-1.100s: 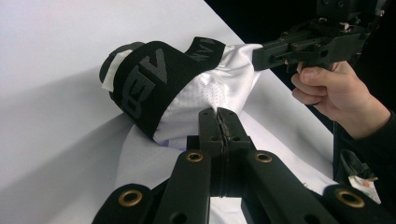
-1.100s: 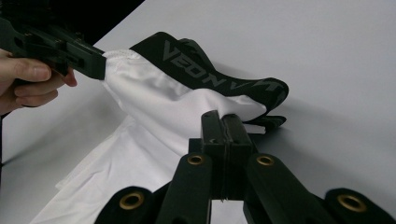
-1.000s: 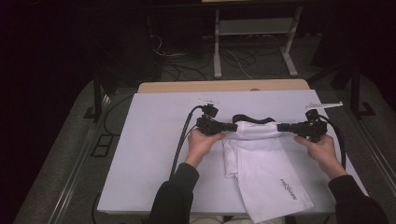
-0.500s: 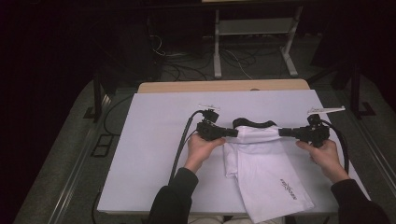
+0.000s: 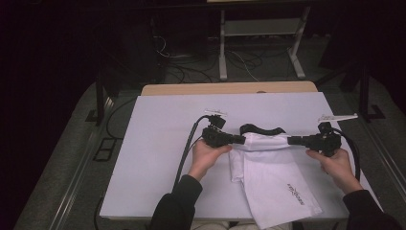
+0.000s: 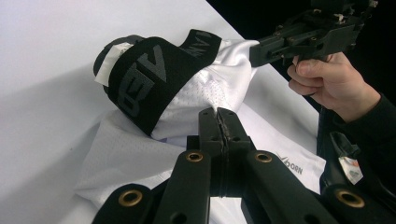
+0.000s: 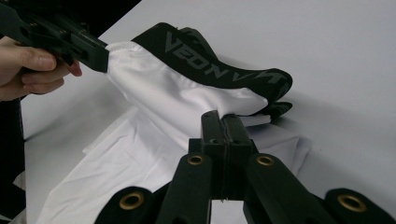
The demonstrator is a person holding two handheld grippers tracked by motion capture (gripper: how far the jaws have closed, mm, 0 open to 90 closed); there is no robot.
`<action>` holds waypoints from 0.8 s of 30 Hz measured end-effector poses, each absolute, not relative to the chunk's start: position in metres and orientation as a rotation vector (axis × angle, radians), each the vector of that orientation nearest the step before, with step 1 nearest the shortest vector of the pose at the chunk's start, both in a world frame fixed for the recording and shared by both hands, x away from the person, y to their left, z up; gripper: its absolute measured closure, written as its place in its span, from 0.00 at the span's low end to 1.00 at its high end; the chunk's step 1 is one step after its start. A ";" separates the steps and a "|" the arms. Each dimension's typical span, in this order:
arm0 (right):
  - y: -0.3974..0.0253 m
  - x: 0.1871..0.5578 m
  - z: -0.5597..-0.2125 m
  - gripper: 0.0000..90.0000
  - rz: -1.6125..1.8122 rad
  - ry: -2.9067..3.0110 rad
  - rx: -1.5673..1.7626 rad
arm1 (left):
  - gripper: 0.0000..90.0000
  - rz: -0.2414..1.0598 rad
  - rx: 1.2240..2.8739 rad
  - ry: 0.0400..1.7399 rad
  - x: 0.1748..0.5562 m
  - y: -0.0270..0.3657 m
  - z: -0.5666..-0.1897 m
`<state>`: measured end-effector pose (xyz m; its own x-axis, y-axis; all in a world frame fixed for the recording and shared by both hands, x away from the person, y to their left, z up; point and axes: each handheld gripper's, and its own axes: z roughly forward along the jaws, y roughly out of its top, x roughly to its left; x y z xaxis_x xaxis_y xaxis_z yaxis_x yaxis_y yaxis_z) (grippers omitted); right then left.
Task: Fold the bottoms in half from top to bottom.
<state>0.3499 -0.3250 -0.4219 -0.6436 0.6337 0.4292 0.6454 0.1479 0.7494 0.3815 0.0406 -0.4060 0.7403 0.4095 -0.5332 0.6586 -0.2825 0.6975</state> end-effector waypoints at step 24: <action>-0.332 0.317 -0.420 0.99 -1.511 -2.392 -1.274 | 0.99 -0.364 1.966 0.725 0.347 0.034 -0.401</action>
